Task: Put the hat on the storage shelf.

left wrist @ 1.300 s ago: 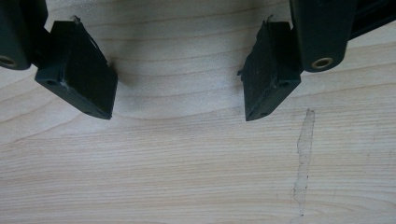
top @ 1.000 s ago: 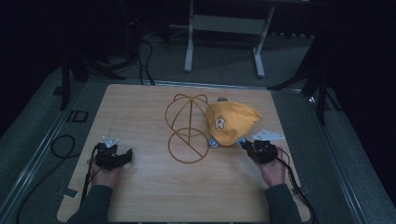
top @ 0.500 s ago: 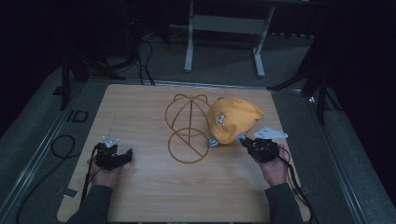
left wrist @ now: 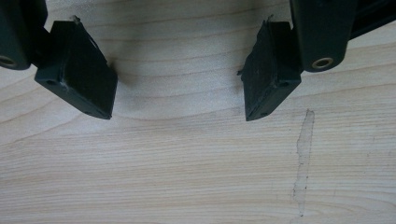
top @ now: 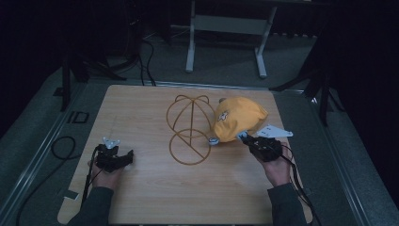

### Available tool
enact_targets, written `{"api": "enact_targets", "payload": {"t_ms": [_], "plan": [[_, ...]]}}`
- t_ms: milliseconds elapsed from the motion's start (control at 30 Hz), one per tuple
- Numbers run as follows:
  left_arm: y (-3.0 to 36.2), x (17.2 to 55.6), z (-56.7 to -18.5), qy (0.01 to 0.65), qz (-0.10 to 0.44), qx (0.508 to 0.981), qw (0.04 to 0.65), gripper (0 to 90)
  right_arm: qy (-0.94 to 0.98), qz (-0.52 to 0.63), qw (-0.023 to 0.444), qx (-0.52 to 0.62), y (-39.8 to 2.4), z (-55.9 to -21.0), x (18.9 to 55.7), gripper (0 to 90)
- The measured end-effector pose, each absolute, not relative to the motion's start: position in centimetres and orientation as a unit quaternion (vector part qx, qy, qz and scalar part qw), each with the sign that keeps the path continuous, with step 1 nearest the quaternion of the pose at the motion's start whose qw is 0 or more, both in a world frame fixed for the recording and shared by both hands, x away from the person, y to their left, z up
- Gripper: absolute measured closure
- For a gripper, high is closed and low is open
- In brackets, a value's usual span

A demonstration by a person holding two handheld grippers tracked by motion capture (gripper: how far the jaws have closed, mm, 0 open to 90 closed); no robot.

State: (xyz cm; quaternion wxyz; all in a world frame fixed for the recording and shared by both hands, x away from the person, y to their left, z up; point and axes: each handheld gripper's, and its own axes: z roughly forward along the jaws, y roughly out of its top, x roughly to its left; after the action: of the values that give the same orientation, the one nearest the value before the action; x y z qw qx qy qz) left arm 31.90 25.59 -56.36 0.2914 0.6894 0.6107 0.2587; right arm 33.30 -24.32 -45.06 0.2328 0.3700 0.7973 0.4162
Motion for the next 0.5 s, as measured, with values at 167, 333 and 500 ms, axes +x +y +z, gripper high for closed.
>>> {"api": "enact_targets", "payload": {"t_ms": [167,333,500], "plan": [[25.6,31.9,-56.4,0.611,0.259,0.689,0.292,26.6,0.792,0.428,0.235,0.367,-24.1,-43.9,33.2,83.5],[25.6,31.9,-56.4,0.611,0.258,0.689,0.291,26.6,0.785,0.440,0.239,0.365,-24.0,-42.6,33.0,83.6],[25.6,31.9,-56.3,0.612,0.259,0.689,0.291,26.6,0.771,0.460,0.245,0.366,-24.4,-41.8,32.8,83.6]]}}
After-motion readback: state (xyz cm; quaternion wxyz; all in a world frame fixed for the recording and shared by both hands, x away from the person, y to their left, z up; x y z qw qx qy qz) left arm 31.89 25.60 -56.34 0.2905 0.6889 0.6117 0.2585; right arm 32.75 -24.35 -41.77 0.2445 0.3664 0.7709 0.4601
